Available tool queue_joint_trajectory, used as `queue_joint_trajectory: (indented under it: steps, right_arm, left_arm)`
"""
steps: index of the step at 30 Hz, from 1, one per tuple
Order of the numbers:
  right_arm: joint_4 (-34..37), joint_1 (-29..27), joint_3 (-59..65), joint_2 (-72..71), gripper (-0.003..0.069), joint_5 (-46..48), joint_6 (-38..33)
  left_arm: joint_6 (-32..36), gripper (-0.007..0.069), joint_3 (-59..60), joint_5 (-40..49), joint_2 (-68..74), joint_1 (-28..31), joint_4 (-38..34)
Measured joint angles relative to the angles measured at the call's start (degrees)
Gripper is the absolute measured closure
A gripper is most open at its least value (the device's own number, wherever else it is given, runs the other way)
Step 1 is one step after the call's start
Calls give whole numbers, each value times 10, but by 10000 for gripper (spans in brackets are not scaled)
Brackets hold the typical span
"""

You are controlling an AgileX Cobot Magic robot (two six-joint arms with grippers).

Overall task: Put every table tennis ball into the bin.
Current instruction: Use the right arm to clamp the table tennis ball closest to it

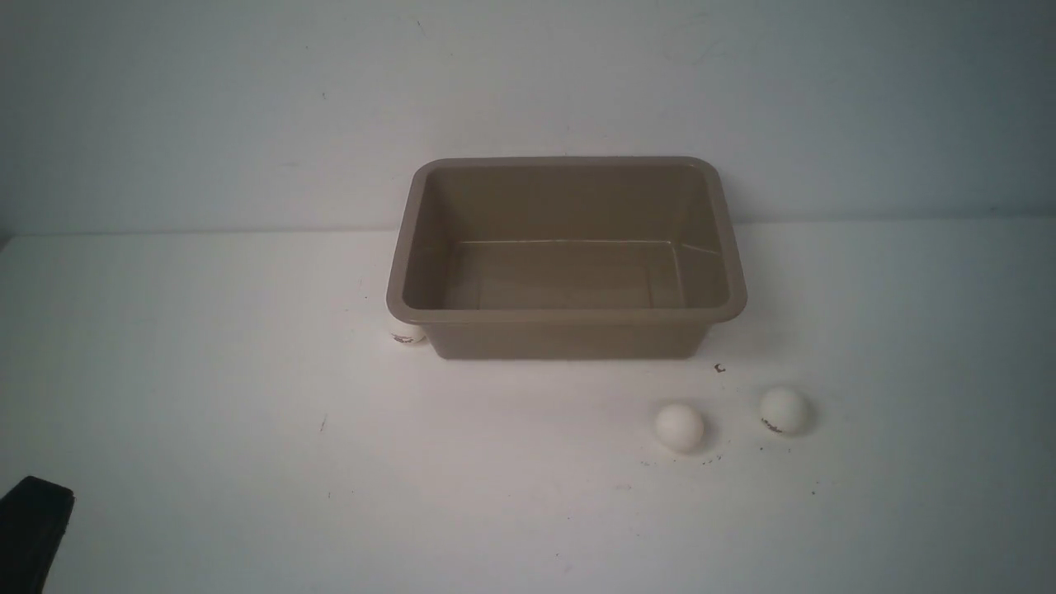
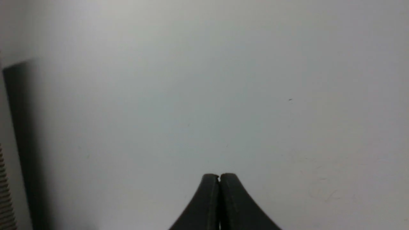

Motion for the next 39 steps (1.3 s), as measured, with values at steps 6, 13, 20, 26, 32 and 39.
queue_joint_trajectory:
  steps: [6, 13, 20, 26, 32, 39]
  right_arm:
    - [-152, -10, -111, 148, 675, -155, 179]
    - [-160, -23, -144, 277, 675, -214, 198]
    - [-160, -23, -145, 296, 673, -84, 104]
    - [-160, -23, -145, 328, 673, 43, 64]
    - [-156, -23, -145, 396, 671, 162, 5]
    - [-117, -23, -145, 481, 671, 324, -45]
  left_arm:
    - [201, 629, -89, 59, 21, 0, 0]
    - [278, 629, -219, 159, 181, 0, 98]
    - [179, 629, -358, 273, 362, 0, 348]
    - [98, 629, -447, 329, 470, 0, 530]
    - [90, 629, -462, 337, 495, 0, 567]
    - [89, 629, -463, 366, 496, 0, 569]
